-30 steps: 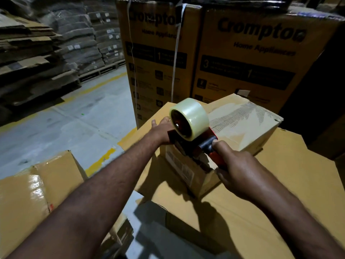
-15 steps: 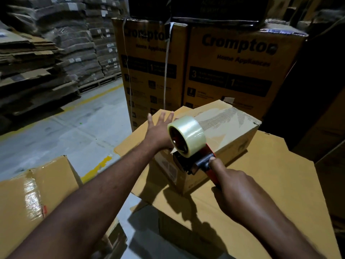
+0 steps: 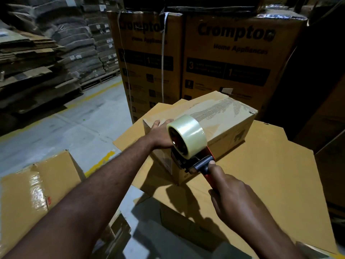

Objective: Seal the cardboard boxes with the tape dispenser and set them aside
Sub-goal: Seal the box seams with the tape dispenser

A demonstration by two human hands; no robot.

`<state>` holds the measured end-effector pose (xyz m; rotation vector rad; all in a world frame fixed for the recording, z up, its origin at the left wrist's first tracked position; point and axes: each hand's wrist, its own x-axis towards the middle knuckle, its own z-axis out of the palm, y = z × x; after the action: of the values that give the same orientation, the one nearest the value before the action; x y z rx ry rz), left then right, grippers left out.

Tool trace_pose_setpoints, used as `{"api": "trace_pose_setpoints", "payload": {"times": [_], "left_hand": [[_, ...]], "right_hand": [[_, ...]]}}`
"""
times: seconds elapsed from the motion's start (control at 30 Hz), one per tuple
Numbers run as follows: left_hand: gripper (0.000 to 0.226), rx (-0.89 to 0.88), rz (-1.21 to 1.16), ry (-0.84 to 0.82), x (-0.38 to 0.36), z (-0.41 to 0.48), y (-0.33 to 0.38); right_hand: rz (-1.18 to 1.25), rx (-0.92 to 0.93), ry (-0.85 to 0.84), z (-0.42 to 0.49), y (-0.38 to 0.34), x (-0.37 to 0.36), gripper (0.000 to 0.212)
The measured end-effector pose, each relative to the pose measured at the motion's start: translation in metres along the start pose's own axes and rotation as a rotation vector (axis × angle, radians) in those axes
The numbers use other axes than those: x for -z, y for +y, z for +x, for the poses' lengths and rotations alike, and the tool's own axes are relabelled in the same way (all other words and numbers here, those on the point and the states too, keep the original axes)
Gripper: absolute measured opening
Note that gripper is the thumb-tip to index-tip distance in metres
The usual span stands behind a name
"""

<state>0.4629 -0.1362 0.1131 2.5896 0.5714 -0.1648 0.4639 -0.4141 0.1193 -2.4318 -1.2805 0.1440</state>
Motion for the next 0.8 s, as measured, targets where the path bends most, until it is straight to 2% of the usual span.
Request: {"api": "trace_pose_setpoints", "payload": {"times": [0.1, 0.13, 0.23, 0.27, 0.37, 0.5, 0.8], "left_hand": [[0.131, 0.010, 0.008, -0.060, -0.004, 0.012, -0.013], [0.131, 0.002, -0.008, -0.062, -0.005, 0.016, -0.016], [0.095, -0.053, 0.035, -0.084, 0.000, 0.012, -0.008], [0.092, -0.065, 0.041, -0.078, 0.001, 0.010, -0.005], [0.115, -0.131, 0.138, -0.103, -0.001, 0.022, -0.013], [0.125, -0.148, 0.183, -0.150, 0.001, 0.030, -0.018], [0.119, -0.174, 0.339, -0.170, -0.002, 0.051, -0.027]], "right_hand": [[0.016, -0.018, -0.002, -0.007, 0.004, -0.007, 0.067], [0.019, -0.021, -0.004, -0.009, 0.005, -0.009, 0.068], [0.036, -0.038, -0.017, -0.017, 0.009, -0.015, 0.073], [0.044, -0.052, -0.021, -0.020, 0.010, -0.017, 0.074], [0.039, -0.081, -0.035, -0.025, 0.011, -0.020, 0.077], [0.039, -0.091, -0.032, -0.028, 0.016, -0.024, 0.078], [0.053, -0.170, -0.053, -0.042, 0.029, -0.029, 0.075]]}}
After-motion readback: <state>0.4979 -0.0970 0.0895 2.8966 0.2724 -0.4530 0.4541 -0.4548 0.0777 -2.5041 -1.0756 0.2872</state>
